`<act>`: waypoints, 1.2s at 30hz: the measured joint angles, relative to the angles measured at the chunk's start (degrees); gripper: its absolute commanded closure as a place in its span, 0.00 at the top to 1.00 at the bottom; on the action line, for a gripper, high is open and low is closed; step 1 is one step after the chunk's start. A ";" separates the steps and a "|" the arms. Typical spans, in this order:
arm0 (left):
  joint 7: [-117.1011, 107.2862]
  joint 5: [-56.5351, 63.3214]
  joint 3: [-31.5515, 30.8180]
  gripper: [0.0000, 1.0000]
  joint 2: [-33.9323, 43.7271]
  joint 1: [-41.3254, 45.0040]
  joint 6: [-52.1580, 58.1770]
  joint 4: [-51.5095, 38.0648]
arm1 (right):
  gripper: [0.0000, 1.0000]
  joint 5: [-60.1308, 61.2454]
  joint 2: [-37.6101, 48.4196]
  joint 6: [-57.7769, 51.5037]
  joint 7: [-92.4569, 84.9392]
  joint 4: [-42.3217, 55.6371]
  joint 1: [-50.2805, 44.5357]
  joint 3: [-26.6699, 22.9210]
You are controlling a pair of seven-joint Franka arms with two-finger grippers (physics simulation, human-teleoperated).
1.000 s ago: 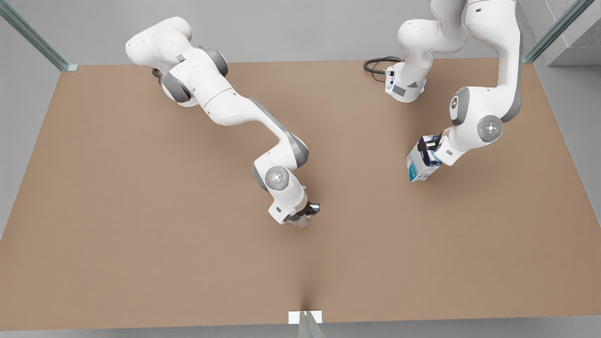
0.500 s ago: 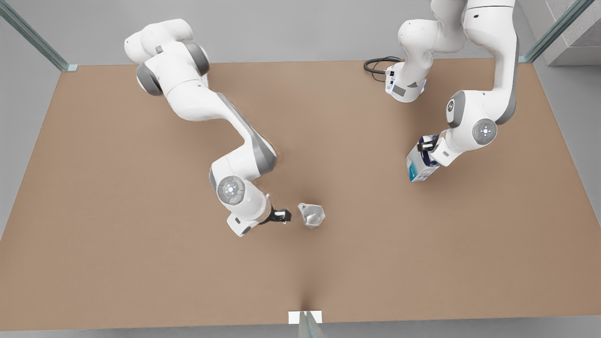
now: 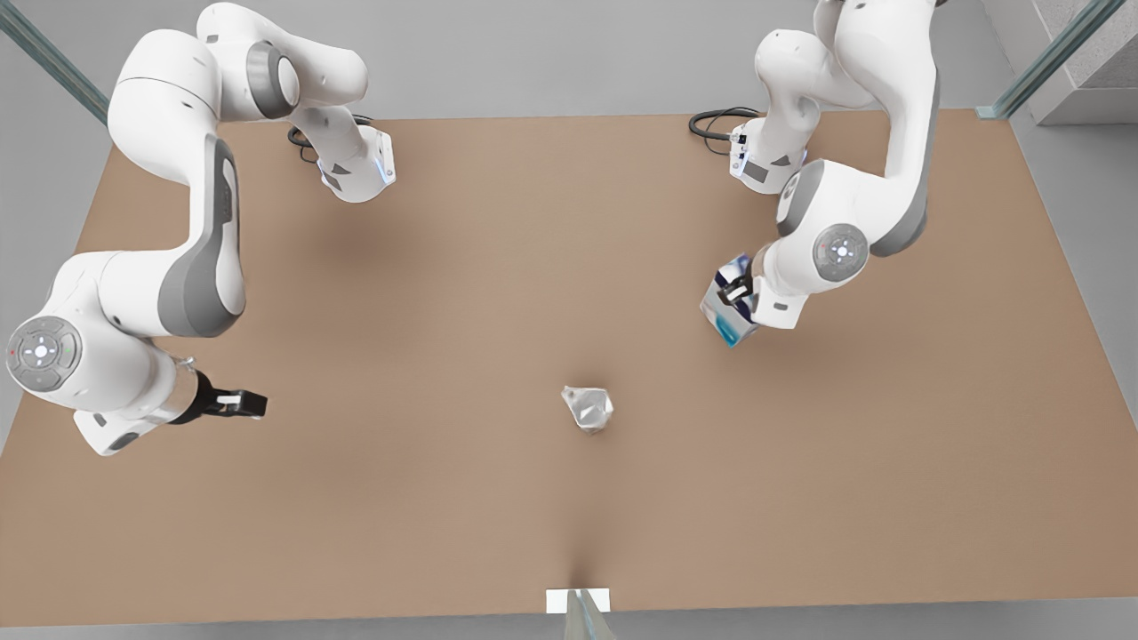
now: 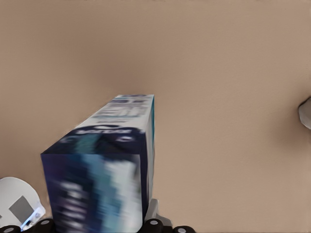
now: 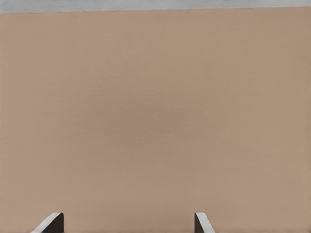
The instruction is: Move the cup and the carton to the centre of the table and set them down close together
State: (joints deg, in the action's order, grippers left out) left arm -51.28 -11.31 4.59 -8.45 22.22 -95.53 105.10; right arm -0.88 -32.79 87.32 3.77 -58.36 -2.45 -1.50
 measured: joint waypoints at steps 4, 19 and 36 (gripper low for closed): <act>-7.06 -3.18 -4.25 0.57 -3.96 -0.51 0.47 -4.60 | 1.00 0.00 -0.09 0.22 0.01 0.00 0.53 0.00; -27.78 -5.11 -12.85 0.63 -21.96 7.74 -5.49 -23.54 | 1.00 -0.88 -0.40 0.31 0.10 -0.08 0.43 0.01; -21.98 -5.04 -10.36 1.00 -21.51 7.68 -7.38 -20.48 | 1.00 -1.23 -0.44 1.01 -0.08 0.00 0.51 0.01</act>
State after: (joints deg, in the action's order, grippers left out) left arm -73.26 -16.35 -5.77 -29.96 29.90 -102.91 84.62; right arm -2.11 -33.23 88.33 3.69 -58.36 -1.93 -1.49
